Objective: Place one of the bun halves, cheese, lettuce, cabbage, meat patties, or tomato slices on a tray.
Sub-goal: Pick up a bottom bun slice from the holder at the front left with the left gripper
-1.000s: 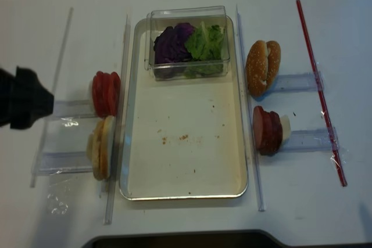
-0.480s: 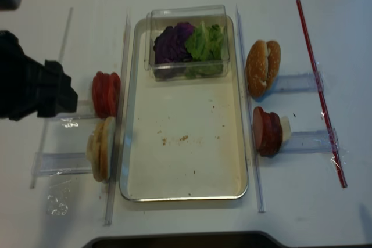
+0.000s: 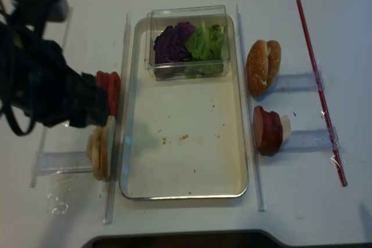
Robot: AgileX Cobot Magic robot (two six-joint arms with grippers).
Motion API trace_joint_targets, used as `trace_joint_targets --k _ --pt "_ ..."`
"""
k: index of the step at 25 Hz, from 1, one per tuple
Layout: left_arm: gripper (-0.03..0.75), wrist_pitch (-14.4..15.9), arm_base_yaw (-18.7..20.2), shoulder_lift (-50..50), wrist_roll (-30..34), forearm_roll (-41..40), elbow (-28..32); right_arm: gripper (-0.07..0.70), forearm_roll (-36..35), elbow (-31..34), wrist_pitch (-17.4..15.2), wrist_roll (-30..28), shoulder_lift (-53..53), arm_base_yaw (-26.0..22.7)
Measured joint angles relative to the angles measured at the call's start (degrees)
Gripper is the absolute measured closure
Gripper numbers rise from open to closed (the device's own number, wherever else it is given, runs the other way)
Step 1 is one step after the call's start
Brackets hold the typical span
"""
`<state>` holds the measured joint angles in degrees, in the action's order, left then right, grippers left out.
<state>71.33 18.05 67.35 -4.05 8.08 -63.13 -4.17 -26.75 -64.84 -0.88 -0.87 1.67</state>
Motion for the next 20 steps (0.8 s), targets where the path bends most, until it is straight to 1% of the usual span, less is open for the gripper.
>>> trace_joint_targets --k 3,5,7,12,16,20 --pt "0.245 0.0 4.98 2.98 -3.53 -3.49 0.0 0.124 0.0 0.0 0.0 -0.1 0.0 0.0" --pt "0.246 -0.13 7.27 4.93 -5.9 -5.05 0.0 0.124 0.0 0.0 0.0 -0.1 0.0 0.0" --pt "0.246 -0.15 8.72 6.94 -7.79 -6.4 0.0 0.124 0.0 0.0 0.0 -0.1 0.0 0.0" --pt "0.259 -0.49 9.13 10.19 -9.95 -7.69 0.0 0.124 0.0 0.0 0.0 -0.21 0.0 0.0" --pt "0.282 -0.57 9.13 11.97 -10.44 -8.08 0.0 0.124 0.0 0.0 0.0 -0.21 0.0 0.0" --pt "0.287 -0.82 9.13 13.31 -10.44 -8.08 0.0 0.124 0.0 0.0 0.12 -0.21 0.0 0.0"
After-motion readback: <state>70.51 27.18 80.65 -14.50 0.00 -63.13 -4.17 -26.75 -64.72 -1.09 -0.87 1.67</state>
